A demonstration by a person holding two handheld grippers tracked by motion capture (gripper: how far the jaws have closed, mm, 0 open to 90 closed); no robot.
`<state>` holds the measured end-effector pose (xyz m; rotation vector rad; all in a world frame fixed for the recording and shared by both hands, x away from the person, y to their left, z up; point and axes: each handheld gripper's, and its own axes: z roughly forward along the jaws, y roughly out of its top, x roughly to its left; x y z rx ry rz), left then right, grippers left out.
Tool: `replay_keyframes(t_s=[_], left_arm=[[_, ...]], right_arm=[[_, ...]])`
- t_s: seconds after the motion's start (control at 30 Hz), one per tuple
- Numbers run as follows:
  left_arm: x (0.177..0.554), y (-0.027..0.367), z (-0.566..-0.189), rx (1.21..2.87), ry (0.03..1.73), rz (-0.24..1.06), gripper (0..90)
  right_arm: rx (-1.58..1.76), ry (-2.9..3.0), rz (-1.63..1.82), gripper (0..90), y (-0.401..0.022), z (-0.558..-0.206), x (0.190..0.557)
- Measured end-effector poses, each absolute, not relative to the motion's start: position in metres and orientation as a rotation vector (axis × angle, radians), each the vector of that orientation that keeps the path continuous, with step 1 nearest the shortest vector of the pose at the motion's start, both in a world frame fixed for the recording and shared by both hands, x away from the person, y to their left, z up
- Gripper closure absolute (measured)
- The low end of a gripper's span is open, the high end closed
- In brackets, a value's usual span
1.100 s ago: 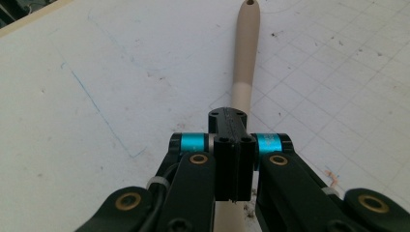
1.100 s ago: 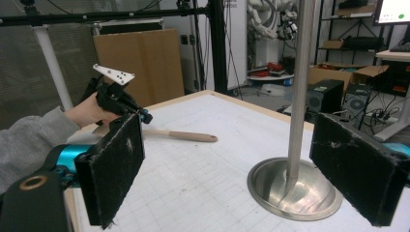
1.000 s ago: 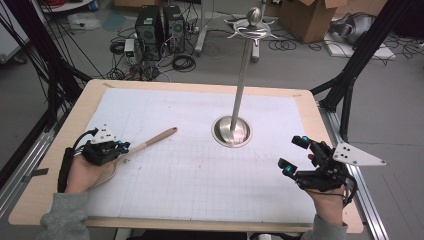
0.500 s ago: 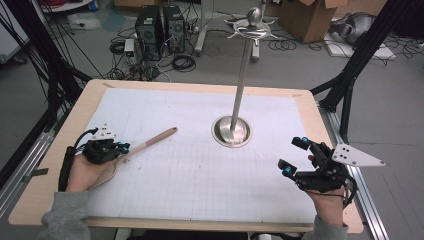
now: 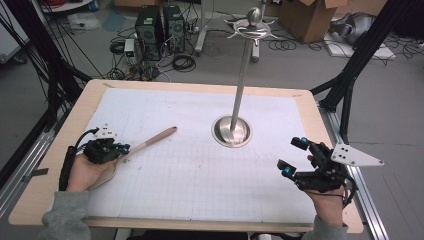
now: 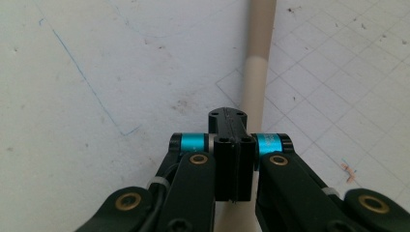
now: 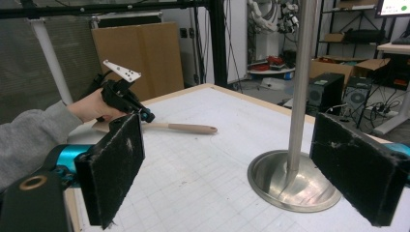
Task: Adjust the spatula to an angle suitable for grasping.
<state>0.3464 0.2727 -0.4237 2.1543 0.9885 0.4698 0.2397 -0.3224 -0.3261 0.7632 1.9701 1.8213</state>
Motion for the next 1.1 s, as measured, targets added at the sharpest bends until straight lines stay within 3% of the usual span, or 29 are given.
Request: replay_keyframes(t_s=[1.1], left_arm=[[0.3554, 0.2687, -0.4257, 2.211, 1.064, 0.441, 89.6]], right_arm=[[0.767, 1.991, 1.817, 11.3, -0.3191, -0.3285, 0.2414]])
